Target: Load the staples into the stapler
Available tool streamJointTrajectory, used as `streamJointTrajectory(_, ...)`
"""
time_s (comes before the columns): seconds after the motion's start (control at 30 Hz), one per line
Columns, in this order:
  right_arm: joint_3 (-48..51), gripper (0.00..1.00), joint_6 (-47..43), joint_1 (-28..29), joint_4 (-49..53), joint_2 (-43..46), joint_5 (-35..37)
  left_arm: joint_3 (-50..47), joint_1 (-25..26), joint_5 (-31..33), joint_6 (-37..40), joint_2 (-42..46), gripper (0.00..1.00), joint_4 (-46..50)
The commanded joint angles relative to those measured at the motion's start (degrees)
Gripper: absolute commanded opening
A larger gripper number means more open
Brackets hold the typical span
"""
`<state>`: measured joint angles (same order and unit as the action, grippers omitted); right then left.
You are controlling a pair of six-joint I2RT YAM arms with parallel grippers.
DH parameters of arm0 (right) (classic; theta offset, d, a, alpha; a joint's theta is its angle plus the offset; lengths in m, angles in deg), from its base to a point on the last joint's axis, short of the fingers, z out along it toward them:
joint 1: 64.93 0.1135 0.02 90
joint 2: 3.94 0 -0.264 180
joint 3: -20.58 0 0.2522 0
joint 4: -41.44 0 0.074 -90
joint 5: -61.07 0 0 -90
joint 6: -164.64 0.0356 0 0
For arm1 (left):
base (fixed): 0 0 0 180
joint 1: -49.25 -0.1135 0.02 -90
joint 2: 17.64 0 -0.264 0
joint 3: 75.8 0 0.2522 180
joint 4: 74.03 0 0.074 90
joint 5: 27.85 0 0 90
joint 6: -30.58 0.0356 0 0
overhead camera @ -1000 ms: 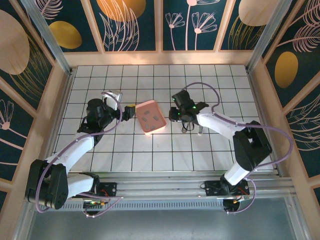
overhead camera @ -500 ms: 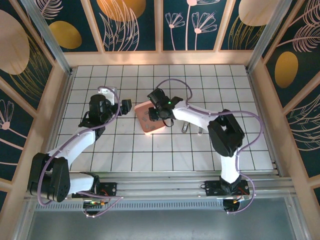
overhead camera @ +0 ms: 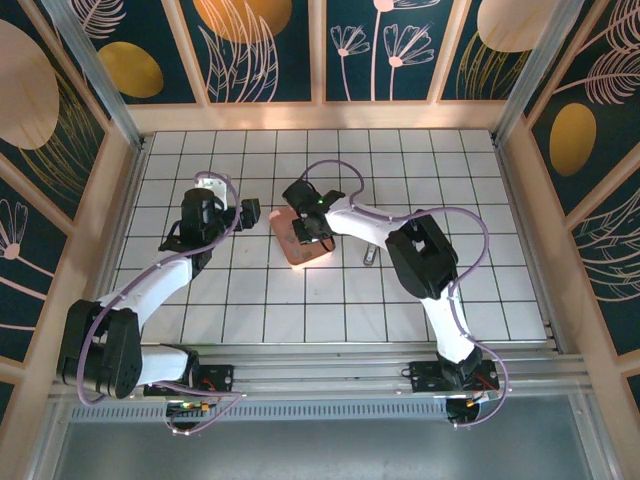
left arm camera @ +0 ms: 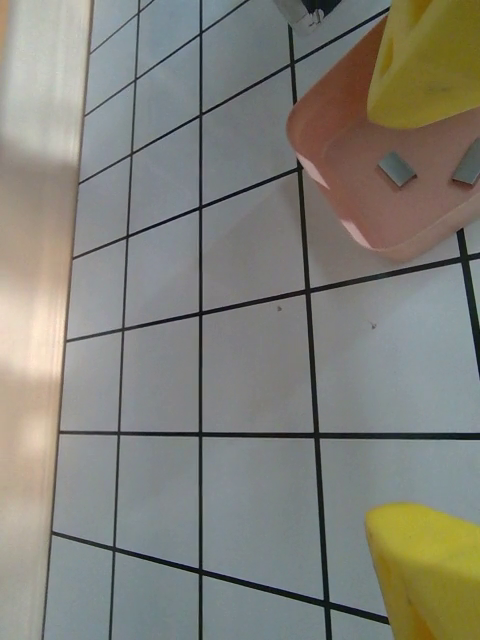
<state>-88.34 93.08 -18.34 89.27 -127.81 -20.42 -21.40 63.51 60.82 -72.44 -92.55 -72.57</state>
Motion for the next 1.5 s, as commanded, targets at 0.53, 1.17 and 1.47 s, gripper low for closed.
streamJointTrajectory(0.53, -6.3, 0.39, -3.1, -0.2, 4.8, -6.5, 2.8, 1.8, 0.2, 0.3, 0.4, -1.0, 0.96, 0.6)
streamJointTrajectory(1.17, -10.3, 0.34, -1.5, -0.9, 7.9, -2.7, -2.9, 1.7, 0.2, -0.4, 0.5, -0.6, 0.96, 0.3)
streamJointTrajectory(1.47, -13.3, 0.36, -1.8, -0.9, 10.4, -5.7, -2.8, 1.6, 0.2, -0.3, 0.7, -0.4, 0.96, 0.3)
